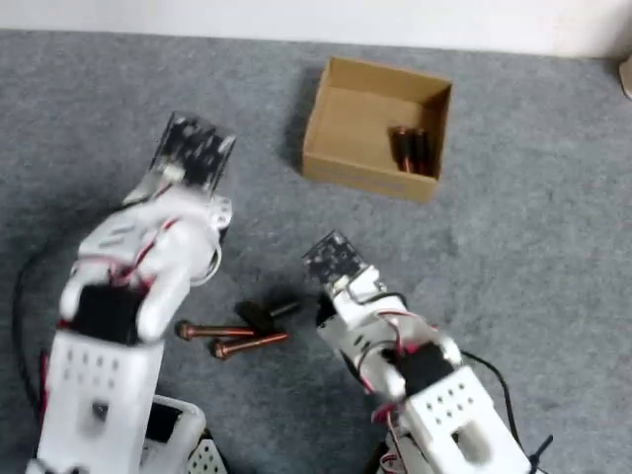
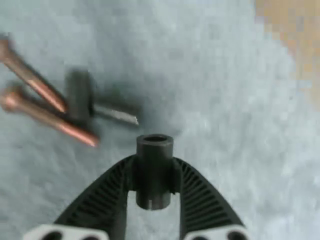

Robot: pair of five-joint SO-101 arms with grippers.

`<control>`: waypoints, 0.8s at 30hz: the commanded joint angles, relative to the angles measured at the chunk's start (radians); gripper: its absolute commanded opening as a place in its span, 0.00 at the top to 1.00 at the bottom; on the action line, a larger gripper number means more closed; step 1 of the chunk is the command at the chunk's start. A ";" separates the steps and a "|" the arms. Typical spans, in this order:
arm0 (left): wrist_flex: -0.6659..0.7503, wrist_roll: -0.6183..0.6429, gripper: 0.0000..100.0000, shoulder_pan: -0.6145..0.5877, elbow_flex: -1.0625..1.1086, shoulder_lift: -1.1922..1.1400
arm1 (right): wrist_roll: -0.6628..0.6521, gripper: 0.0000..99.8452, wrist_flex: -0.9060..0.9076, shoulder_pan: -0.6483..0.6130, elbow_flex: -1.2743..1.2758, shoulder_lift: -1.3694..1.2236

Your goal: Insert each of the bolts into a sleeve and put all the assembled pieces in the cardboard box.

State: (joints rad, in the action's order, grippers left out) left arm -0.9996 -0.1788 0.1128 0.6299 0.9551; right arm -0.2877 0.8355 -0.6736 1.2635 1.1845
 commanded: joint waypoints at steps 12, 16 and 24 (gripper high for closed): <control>0.535 0.381 0.99 0.024 0.513 0.705 | -0.015 0.99 -0.010 -0.015 0.105 0.668; 0.571 0.384 0.99 0.087 0.547 0.762 | -0.015 0.99 -0.028 -0.015 0.122 0.644; 0.548 0.316 0.99 0.392 0.552 0.766 | -0.014 0.99 -0.131 -0.016 0.127 0.656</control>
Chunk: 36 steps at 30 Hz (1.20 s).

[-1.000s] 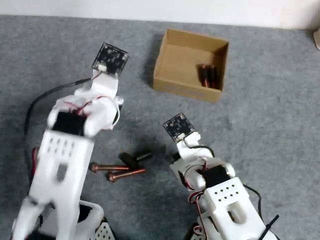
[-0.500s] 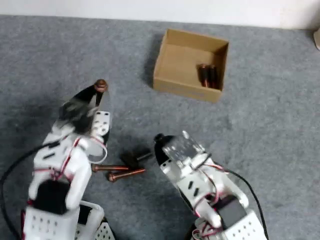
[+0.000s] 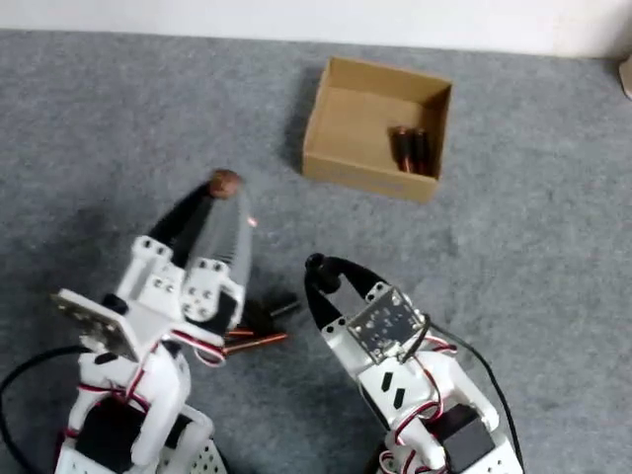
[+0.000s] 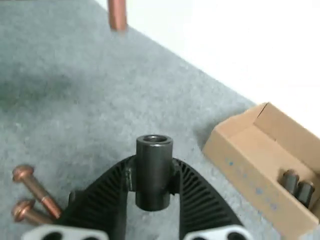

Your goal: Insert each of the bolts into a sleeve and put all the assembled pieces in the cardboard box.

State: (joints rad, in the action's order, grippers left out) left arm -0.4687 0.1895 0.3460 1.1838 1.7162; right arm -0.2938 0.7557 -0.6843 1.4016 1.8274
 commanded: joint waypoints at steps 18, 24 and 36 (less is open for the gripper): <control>0.064 0.034 0.99 0.285 0.102 0.004 | 0.074 0.99 -0.051 -0.005 -0.019 0.013; 0.066 0.035 0.99 0.278 0.151 0.004 | 0.075 0.99 -0.051 -0.005 -0.021 0.013; 0.066 0.035 0.99 0.274 0.156 0.004 | 0.077 0.99 -0.048 -0.007 -0.067 0.013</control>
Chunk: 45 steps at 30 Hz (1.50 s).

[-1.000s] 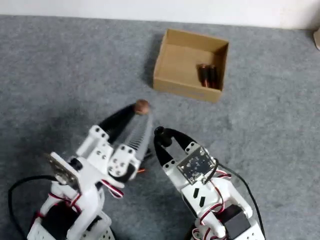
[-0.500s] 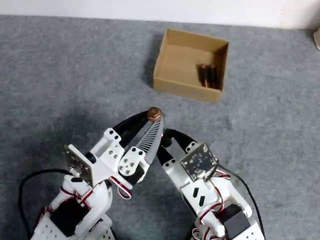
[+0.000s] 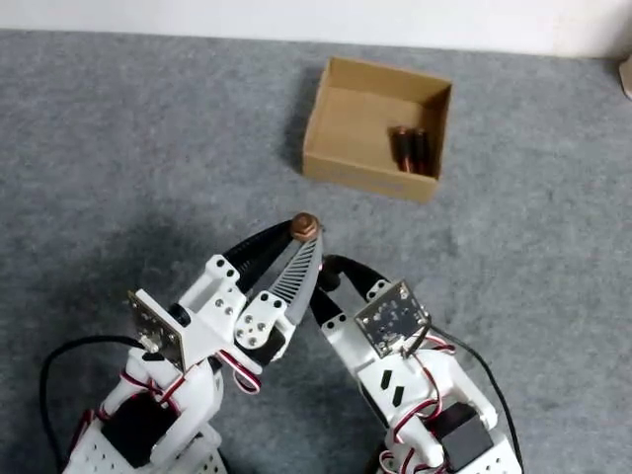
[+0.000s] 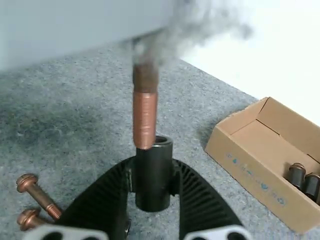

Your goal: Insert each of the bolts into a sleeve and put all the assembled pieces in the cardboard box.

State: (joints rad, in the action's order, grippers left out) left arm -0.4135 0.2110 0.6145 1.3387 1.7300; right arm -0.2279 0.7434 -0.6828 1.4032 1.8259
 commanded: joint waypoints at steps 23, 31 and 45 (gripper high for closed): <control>0.025 0.100 0.99 -0.030 -0.001 -0.012 | 0.011 0.99 -0.084 -0.051 -0.079 0.015; 0.029 0.103 0.99 -0.022 0.025 -0.114 | 0.020 0.99 -0.097 -0.054 -0.166 0.015; 0.031 0.144 0.99 -0.013 0.033 -0.265 | 0.060 0.99 -0.094 -0.050 -0.162 0.015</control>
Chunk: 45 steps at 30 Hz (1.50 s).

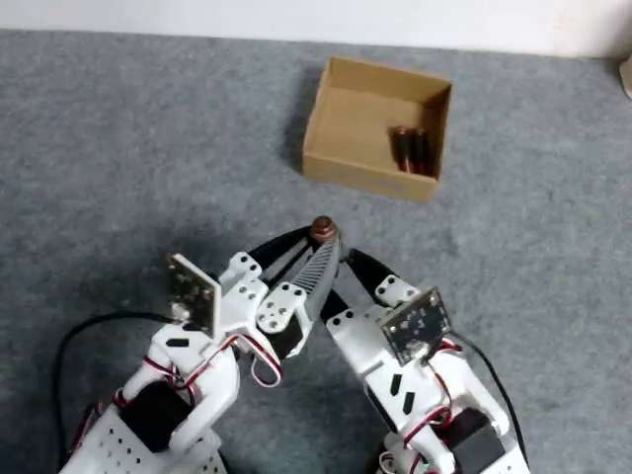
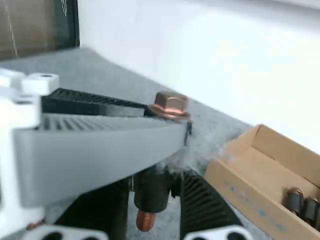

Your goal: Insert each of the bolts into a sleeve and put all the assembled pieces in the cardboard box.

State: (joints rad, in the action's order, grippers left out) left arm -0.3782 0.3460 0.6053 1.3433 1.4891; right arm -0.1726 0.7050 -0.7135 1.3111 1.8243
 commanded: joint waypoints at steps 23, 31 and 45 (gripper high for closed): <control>-0.245 0.017 0.78 -0.084 -0.133 -0.025 | 0.005 0.99 0.056 -0.018 -0.065 0.016; -0.249 0.092 0.78 -0.091 -0.283 -0.024 | 0.005 0.99 0.074 -0.018 -0.050 0.016; -0.356 -0.278 0.99 -0.437 -0.154 -0.097 | -0.008 1.00 0.070 0.120 -0.033 0.015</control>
State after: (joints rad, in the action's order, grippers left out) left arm -0.7296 0.3491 0.2785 1.1193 1.4415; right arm -0.1741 0.7802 -0.6398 1.3080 1.8259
